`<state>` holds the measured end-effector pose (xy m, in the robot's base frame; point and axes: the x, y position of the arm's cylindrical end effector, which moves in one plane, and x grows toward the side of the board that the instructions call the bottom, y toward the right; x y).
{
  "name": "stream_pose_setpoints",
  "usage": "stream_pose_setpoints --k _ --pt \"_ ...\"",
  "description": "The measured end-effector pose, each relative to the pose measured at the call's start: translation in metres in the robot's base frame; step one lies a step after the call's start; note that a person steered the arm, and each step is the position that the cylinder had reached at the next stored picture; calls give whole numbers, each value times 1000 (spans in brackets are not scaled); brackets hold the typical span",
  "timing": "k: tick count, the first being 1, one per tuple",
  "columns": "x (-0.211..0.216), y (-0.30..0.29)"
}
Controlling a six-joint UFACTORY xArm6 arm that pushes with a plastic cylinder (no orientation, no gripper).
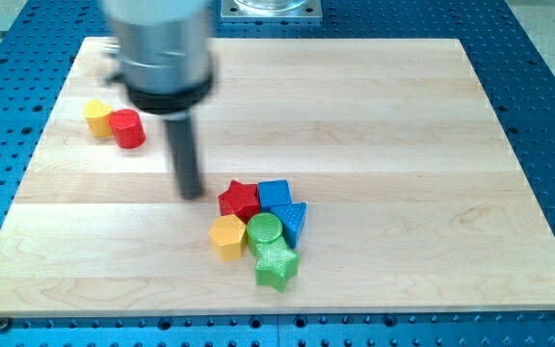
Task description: Move the red circle to the red star
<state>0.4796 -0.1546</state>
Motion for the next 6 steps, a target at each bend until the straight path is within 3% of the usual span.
stream_pose_setpoints --k 1,3,4,5,6 --pt "-31 -84" --pt "-130 -92" --pt "-151 -92" --pt "-126 -71" --pt "-60 -26"
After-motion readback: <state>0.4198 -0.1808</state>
